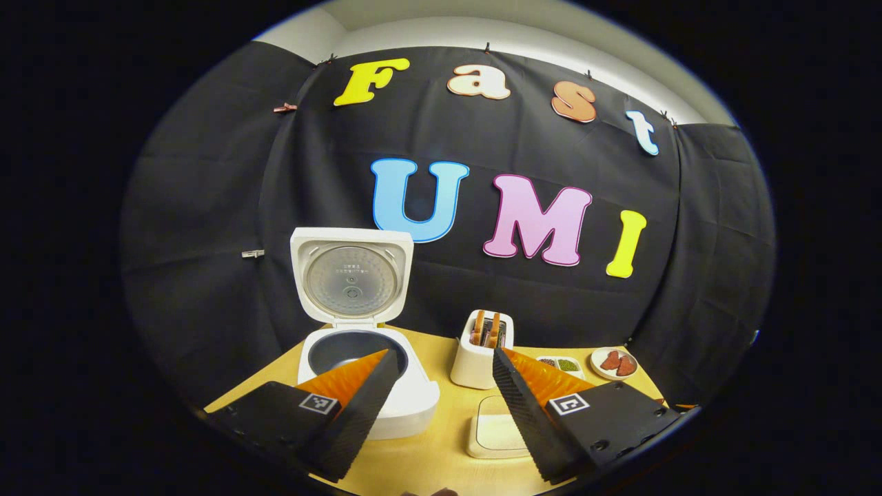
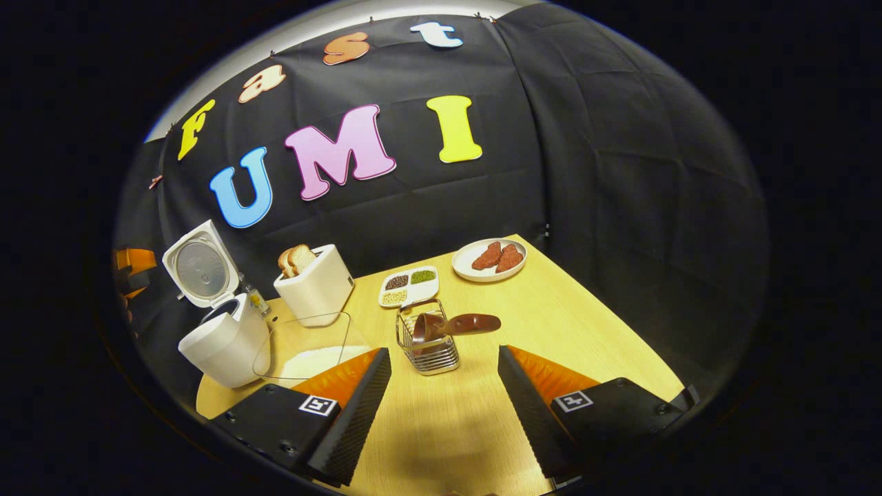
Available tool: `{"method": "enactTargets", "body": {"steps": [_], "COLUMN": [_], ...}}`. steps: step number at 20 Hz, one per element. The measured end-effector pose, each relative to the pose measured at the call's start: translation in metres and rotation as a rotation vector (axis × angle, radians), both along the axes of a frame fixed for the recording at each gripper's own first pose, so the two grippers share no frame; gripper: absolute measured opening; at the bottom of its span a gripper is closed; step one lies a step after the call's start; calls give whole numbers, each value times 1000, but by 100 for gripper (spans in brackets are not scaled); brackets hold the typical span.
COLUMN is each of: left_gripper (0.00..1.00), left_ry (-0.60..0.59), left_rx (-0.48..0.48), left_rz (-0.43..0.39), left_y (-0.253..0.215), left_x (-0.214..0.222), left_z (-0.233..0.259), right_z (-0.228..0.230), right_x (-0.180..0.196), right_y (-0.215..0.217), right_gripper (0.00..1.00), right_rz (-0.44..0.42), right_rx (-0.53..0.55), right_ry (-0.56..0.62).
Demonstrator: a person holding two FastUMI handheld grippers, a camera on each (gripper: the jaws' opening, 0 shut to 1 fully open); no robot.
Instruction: Close the left gripper, press the button to open the rice cooker; take a wooden spoon from the chopstick holder with the right hand, scoop a spoonful of rice and pour it into the rice cooker, then put the wooden spoon back into the chopstick holder.
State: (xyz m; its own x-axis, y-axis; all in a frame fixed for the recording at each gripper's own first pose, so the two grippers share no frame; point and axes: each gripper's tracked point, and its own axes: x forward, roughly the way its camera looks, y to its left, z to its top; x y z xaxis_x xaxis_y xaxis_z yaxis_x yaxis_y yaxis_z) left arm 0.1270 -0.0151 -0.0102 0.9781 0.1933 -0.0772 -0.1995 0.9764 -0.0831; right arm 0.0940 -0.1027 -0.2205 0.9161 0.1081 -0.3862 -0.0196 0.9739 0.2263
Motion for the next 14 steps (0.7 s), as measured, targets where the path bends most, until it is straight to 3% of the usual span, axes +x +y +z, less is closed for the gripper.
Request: {"method": "enactTargets", "body": {"steps": [14], "left_gripper": [96], "left_ry": [77], "left_rx": [43], "left_rz": [41], "left_y": [-53], "left_x": [11], "left_z": [-13], "right_z": [-56], "right_x": [86], "right_y": [4], "right_gripper": [96], "right_rz": [-19], "right_rx": [167], "right_ry": [67]}}
